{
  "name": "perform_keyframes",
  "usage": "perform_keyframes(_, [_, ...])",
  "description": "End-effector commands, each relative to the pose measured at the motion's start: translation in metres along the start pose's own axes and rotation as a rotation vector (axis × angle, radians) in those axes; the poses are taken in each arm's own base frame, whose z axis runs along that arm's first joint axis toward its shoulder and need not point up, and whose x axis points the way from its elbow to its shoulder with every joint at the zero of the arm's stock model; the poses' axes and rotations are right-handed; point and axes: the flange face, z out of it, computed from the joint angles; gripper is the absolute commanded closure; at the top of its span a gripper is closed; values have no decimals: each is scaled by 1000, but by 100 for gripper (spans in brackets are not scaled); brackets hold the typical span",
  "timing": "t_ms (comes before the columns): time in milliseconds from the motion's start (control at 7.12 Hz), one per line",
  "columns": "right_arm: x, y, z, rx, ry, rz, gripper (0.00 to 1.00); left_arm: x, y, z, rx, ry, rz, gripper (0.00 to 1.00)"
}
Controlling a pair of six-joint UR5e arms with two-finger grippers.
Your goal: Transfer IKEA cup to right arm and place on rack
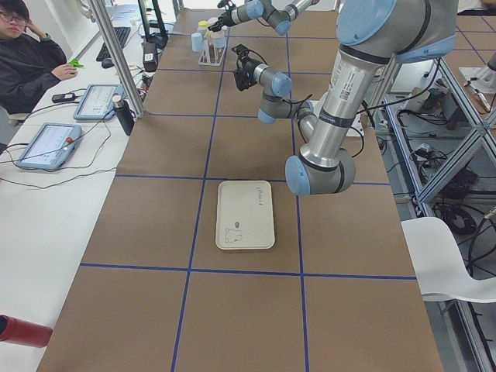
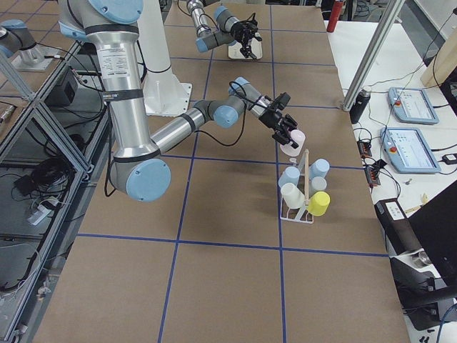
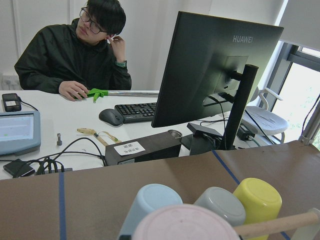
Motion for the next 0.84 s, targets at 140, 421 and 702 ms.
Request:
perform_keyframes(140, [3,7,9,-4,19,-12,100,-10,-8,-9,7,-22,9,0])
perform_keyframes(421, [4,8,12,-5,26,-15,100,-11,-9,-10,9,-24,10,0])
perform_keyframes(702, [8,15,21,-10,44,-29,100,-13,-10,-11,11,-28,12,0])
